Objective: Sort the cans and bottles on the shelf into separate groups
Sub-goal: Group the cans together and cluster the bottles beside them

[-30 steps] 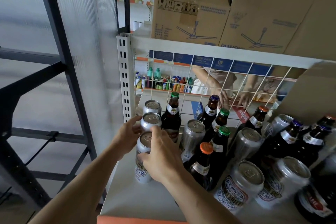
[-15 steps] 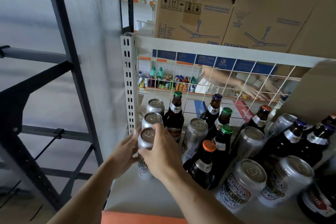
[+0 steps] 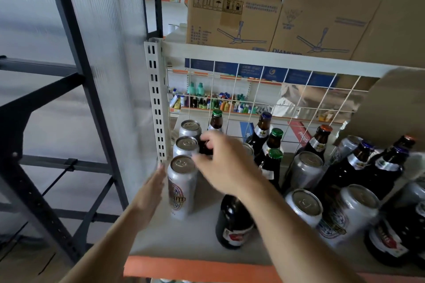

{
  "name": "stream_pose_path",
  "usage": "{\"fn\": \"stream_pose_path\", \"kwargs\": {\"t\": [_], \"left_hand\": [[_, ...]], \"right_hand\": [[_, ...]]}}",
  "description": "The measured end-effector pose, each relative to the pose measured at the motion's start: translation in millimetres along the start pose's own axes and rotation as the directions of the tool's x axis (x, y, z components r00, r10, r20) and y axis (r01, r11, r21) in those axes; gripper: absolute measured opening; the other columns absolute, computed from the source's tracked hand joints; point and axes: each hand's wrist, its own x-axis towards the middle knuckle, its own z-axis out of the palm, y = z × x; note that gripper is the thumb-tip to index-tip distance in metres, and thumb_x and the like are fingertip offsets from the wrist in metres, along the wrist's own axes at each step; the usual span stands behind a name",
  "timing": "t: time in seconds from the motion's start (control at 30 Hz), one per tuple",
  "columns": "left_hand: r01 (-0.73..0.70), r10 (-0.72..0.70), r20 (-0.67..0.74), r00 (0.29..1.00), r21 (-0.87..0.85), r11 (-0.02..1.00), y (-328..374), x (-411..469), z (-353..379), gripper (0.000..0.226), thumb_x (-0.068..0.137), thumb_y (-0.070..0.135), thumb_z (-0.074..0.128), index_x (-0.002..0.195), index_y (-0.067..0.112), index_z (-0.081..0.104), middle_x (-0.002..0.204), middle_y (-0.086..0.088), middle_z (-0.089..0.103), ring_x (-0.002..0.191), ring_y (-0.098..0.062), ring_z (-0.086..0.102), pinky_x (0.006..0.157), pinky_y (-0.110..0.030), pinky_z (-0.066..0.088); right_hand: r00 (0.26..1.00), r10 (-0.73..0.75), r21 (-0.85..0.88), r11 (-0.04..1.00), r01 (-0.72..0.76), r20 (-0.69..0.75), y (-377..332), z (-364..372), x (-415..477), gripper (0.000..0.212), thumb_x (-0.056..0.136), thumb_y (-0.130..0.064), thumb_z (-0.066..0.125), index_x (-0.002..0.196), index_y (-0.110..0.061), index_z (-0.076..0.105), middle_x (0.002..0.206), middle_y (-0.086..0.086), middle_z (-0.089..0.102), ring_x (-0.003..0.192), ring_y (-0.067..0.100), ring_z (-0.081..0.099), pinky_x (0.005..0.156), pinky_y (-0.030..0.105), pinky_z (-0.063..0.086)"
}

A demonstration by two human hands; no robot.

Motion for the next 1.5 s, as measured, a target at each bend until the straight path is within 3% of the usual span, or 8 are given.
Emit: {"fn": "stream_pose_path", "kwargs": {"t": [0.1,0.2,0.3,0.43,0.63,0.9,1.3,1.5], "left_hand": [[-0.233,0.249,-0.198,0.948,0.101,0.967,36,-7,7,0.051,0.097,0.045,0.041,0.138,0.015,0.044,0.144,-0.005,0.044,0.131,-0.021,0.041,0.107,-0.036,0.030],[-0.367,0.555,-0.284,0.781,0.510,0.778,77,-16,20,0.033,0.098,0.032,0.048,0.123,0.014,0.060,0.116,0.004,0.061,0.106,-0.012,0.056,0.080,-0.016,0.041],[-0.461,0.734,-0.062,0.676,0.742,0.487,102,-33,44,0.036,0.094,0.043,0.047,0.116,0.020,0.065,0.104,0.012,0.064,0.084,-0.009,0.063,0.072,-0.020,0.047],[-0.614,0.666,0.322,0.673,0.745,0.260,106,-44,85,0.056,0.090,0.058,0.035,0.120,0.020,0.062,0.109,0.006,0.068,0.088,-0.001,0.064,0.073,-0.016,0.050],[-0.656,0.577,0.390,0.718,0.657,0.372,84,-54,124,0.063,0.081,0.066,0.045,0.128,0.025,0.051,0.109,0.010,0.067,0.099,-0.002,0.063,0.084,-0.021,0.052],[-0.526,0.540,0.245,0.805,0.715,0.460,63,-54,141,0.026,0.080,0.030,0.073,0.105,0.026,0.065,0.076,0.023,0.061,0.078,0.017,0.056,0.064,-0.003,0.041],[-0.410,0.469,0.175,0.866,0.786,0.463,61,-52,144,0.017,0.080,0.035,0.072,0.088,0.023,0.063,0.071,0.009,0.063,0.074,0.002,0.056,0.061,-0.013,0.041],[-0.378,0.457,0.148,0.877,0.799,0.467,61,-56,147,0.017,0.081,0.036,0.070,0.092,0.026,0.063,0.075,0.011,0.063,0.070,0.001,0.057,0.058,-0.013,0.042]], "right_hand": [[0.993,0.015,0.074,0.997,-0.006,-0.118,13,-44,-4,0.033,0.094,-0.028,0.060,0.126,-0.019,0.058,0.115,-0.003,0.068,0.091,0.010,0.064,0.074,0.019,0.048],[0.972,0.026,0.030,0.999,-0.020,-0.232,32,-68,-4,0.030,0.095,-0.023,0.057,0.124,-0.018,0.061,0.113,-0.001,0.068,0.089,0.012,0.063,0.071,0.016,0.046],[0.968,0.033,-0.135,0.988,-0.069,-0.247,51,-73,-9,0.036,0.096,-0.023,0.055,0.131,-0.015,0.058,0.126,0.003,0.064,0.083,0.013,0.064,0.072,0.021,0.042],[0.974,0.049,-0.176,0.980,-0.089,-0.221,73,-69,-22,0.036,0.096,-0.024,0.055,0.128,-0.008,0.057,0.123,0.011,0.064,0.076,0.019,0.063,0.076,0.035,0.052],[0.978,0.174,-0.093,0.978,-0.185,-0.119,110,-58,-37,0.059,0.091,-0.045,0.061,0.142,-0.022,0.041,0.118,-0.002,0.064,0.091,0.013,0.061,0.060,0.016,0.043],[0.975,0.218,0.085,0.973,-0.213,-0.050,127,-43,-33,0.051,0.082,-0.048,0.070,0.120,-0.016,0.056,0.105,-0.004,0.065,0.093,0.018,0.064,0.079,0.039,0.054],[0.976,0.215,0.191,0.960,-0.205,-0.031,137,-33,-25,0.022,0.088,-0.037,0.069,0.097,-0.020,0.059,0.089,-0.004,0.065,0.081,0.015,0.062,0.058,0.025,0.044],[0.984,0.174,0.105,0.980,-0.170,-0.032,139,-33,-26,0.035,0.086,-0.044,0.068,0.102,-0.014,0.058,0.092,0.000,0.065,0.082,0.018,0.062,0.062,0.029,0.047]]}}
